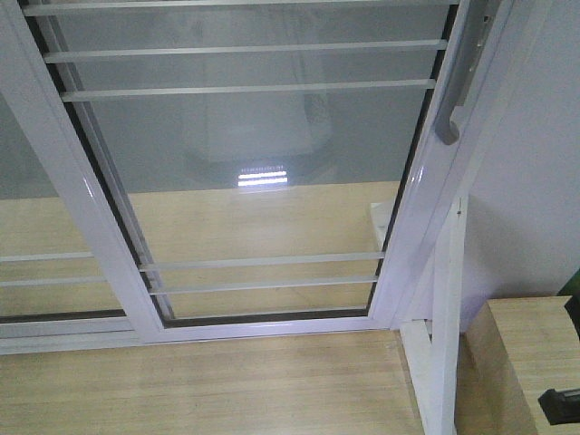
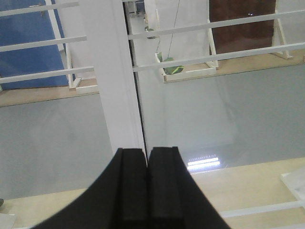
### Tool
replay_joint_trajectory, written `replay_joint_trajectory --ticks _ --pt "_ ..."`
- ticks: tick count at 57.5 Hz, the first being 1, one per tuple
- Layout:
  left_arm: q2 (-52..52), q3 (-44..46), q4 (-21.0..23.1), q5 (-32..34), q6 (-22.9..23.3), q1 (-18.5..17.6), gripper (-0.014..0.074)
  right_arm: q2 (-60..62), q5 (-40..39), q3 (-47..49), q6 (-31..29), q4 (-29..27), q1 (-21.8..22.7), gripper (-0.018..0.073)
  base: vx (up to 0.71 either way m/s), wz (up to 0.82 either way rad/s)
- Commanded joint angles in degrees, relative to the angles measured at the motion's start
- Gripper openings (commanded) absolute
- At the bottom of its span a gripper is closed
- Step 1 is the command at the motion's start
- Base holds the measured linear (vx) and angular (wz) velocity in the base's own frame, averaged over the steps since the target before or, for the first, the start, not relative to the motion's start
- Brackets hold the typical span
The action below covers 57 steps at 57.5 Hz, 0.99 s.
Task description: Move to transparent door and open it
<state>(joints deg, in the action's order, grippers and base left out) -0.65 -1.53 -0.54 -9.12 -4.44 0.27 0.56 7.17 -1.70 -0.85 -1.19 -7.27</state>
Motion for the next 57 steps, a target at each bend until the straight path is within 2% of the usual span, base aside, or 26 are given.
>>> replay_joint_trajectory --ticks 1,57 --pt "-0.67 -1.7 0.13 4.84 0.4 -0.21 0.0004 0.56 -4.88 -0.82 0.04 0.18 0.32 -0.0003 0.09 0.06" --pt "-0.11 -1.7 0.13 4.79 0.4 -0.17 0.0004 -1.2 -3.41 -0.77 0.04 0.02 -0.3 -0.0003 0.0 0.0"
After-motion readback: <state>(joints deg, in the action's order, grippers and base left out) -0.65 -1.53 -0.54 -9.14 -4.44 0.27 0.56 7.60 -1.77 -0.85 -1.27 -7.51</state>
